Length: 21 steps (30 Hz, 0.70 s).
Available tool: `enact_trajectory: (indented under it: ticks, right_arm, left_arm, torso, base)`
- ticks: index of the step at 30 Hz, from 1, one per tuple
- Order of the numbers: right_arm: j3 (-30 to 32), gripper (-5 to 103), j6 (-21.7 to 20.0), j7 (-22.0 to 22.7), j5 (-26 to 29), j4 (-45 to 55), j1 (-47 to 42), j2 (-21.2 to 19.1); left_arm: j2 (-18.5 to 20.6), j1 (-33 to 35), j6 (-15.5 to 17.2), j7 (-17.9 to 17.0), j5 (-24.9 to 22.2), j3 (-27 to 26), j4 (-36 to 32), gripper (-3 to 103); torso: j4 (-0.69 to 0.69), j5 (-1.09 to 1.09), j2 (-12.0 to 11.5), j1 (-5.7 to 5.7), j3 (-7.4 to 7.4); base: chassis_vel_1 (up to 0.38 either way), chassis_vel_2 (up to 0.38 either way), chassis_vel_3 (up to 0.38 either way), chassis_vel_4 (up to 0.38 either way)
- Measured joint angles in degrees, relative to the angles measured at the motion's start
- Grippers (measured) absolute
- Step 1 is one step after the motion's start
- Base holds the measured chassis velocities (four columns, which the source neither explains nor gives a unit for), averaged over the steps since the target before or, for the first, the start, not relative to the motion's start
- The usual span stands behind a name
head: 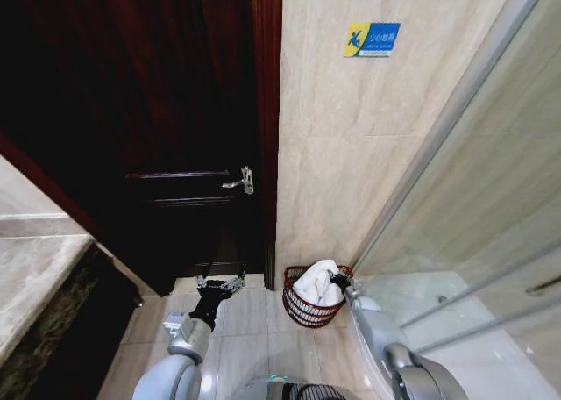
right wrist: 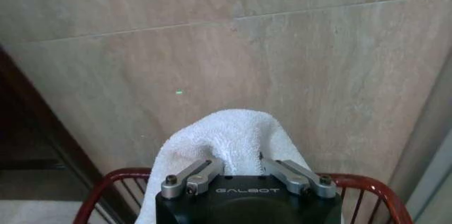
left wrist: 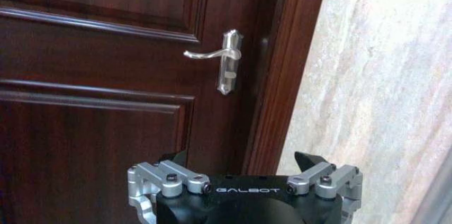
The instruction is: Discard the used towel into the hamper.
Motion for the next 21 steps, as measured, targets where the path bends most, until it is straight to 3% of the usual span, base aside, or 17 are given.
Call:
enact_trajectory:
  ticks: [7,9,11,12,14,17,20,21]
  right_arm:
    - [2.71,8,-4.60,-1.19,-7.40,0.26,-1.44,0.58]
    - [3.40,8,-4.73,-2.77,-9.22,0.60,-2.31,0.51]
    - [5.65,8,-4.50,-4.49,-15.20,2.15,-5.50,0.33]
    - [5.65,8,-4.50,-4.49,-15.20,2.15,-5.50,0.33]
    - [7.66,5,-3.97,-5.22,-17.74,3.83,-8.57,0.56]
    - [8.80,15,-3.49,-5.29,-18.46,4.86,-10.58,0.49]
    - [9.81,31,-3.28,-5.63,-19.37,4.61,-11.56,-0.48]
    - [9.81,31,-3.28,-5.63,-19.37,4.61,-11.56,-0.48]
  left_arm:
    - [0.00,0.00,0.00,0.00,0.00,0.00,0.00,100]
    - [-0.01,0.00,0.00,0.00,0.00,0.00,0.00,100]
    - [0.01,0.00,0.00,0.00,0.00,0.00,0.00,100]
    - [0.01,0.00,0.00,0.00,0.00,0.00,0.00,100]
    - [-0.02,-0.01,0.00,0.00,0.00,0.00,0.00,100]
    - [0.00,-0.01,0.00,0.00,0.00,0.00,0.00,100]
    - [0.00,0.01,0.00,0.00,0.00,0.00,0.00,100]
    - [0.00,0.01,0.00,0.00,0.00,0.00,0.00,100]
  torso:
    - [0.01,-0.02,0.00,0.01,0.00]
    - [0.03,0.04,-0.01,0.01,0.00]
    - [0.00,-0.05,-0.01,0.03,0.00]
    - [0.00,-0.05,-0.01,0.03,0.00]
    - [0.01,0.05,-0.03,0.07,0.02]
    - [-0.01,0.01,-0.02,0.04,0.01]
    - [0.00,0.01,-0.01,-0.01,0.00]
    - [0.00,0.01,-0.01,-0.01,0.00]
  base:
    - [-0.183,0.198,0.195,-0.189]
    - [-0.200,0.217,0.223,-0.206]
    - [-0.212,0.195,0.201,-0.192]
    - [-0.212,0.181,0.175,-0.192]
    - [-0.143,0.152,0.114,-0.150]
    - [-0.092,0.090,0.057,-0.015]
    - [-0.006,-0.001,-0.024,0.005]
    - [0.057,-0.007,-0.041,0.044]
